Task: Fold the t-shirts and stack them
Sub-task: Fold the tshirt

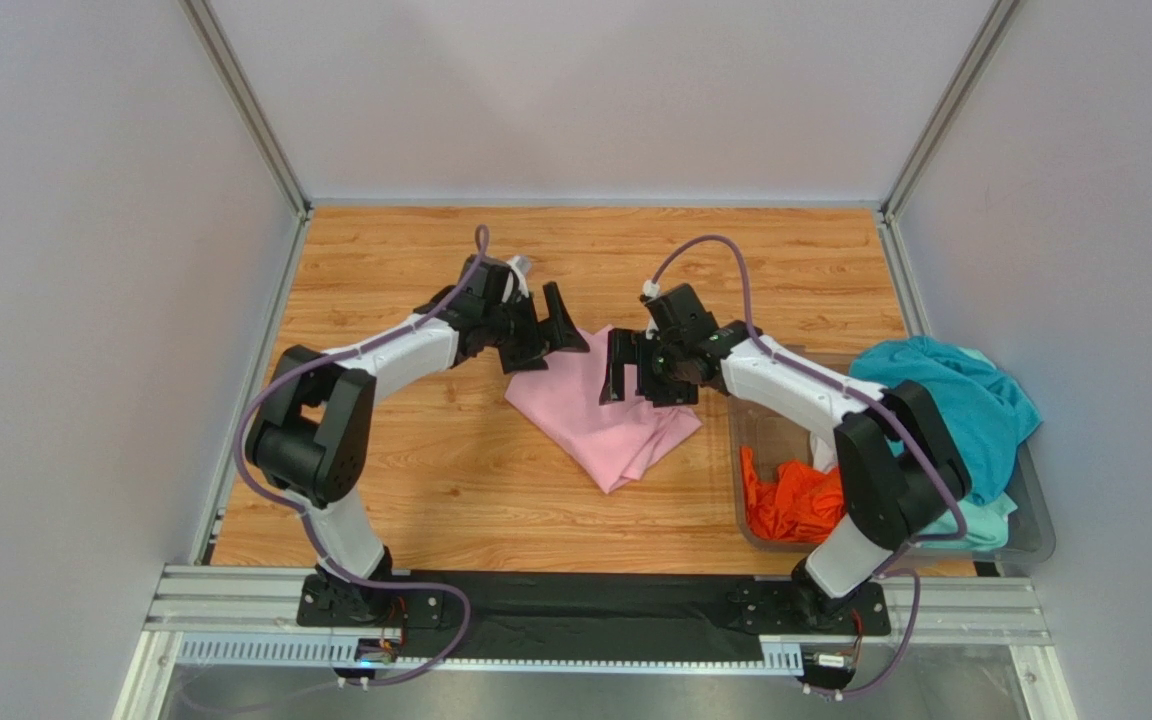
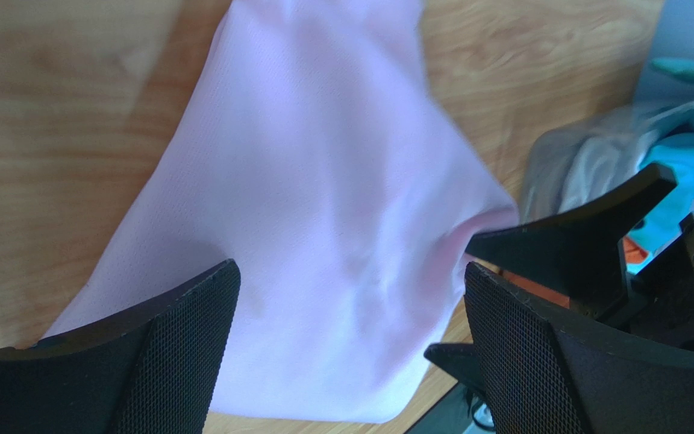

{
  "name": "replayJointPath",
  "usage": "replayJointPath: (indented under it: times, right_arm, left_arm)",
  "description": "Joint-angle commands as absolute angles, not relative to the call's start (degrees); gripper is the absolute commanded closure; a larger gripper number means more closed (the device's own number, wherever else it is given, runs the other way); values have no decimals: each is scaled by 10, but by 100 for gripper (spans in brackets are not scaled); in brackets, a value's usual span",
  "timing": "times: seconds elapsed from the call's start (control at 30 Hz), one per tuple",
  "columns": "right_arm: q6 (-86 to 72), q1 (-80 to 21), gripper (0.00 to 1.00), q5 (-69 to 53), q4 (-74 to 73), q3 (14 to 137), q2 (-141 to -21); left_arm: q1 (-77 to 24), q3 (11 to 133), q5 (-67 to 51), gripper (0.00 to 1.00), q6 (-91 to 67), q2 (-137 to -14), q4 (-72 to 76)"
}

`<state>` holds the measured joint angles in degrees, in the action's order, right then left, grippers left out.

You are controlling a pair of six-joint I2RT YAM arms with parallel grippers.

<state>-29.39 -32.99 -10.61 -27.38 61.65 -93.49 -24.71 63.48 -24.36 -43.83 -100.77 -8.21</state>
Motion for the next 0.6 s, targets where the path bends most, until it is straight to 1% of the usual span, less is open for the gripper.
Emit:
replayJointPath:
  times: [0.0,0.07,0.27,0.37,0.5,0.57]
  right_arm:
    - [-293,-341,0,-130,-249,637,-976]
    - [-283,-345,0,-126,-261,647,-998]
    - [-218,-364,0,-104,-300,669,-1016]
    - [-186,-380,0,-108,-308,676,-1013]
    - [-153,-422,0,-98,-316,689,-1014]
    - [-146,-438,0,-89,-318,690,-1012]
  left_arm:
    - [-263,606,-287,0,-468,-1021,-18]
    - [-265,580,-288,0,-473,-1022,-16]
    - [-267,469,-242,0,-486,-953,-3]
    - [-268,434,-226,0,-476,-926,-32]
    - [-281,353,-220,0,-490,-862,-39]
    - [-301,299,-207,0,-507,-788,-63]
